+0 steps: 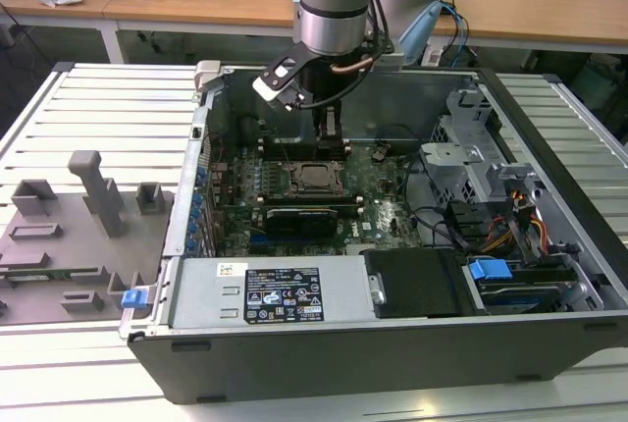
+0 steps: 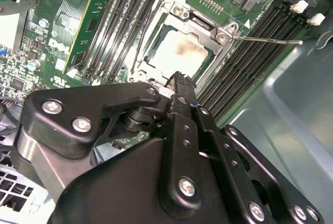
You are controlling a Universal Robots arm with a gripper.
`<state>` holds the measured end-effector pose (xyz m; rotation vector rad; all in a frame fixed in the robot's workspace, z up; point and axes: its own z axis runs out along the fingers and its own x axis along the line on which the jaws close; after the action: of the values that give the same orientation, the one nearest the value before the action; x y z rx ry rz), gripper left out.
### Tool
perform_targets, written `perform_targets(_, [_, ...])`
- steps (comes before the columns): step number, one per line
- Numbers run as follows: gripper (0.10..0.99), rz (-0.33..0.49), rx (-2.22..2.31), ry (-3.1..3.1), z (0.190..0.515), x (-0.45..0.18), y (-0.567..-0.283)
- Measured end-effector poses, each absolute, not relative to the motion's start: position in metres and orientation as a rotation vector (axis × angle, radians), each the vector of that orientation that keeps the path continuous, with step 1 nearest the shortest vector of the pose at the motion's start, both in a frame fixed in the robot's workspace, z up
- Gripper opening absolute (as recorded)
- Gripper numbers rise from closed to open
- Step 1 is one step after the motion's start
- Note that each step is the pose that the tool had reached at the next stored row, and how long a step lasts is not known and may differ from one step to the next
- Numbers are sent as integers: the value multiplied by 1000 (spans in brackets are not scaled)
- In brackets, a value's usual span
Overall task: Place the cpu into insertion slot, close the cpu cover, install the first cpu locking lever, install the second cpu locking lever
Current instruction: 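Install the first cpu locking lever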
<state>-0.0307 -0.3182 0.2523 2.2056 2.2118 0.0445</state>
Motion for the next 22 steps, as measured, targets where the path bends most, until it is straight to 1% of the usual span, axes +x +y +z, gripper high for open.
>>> perform_targets(22, [106,43,2205,2211,270,-31,-318])
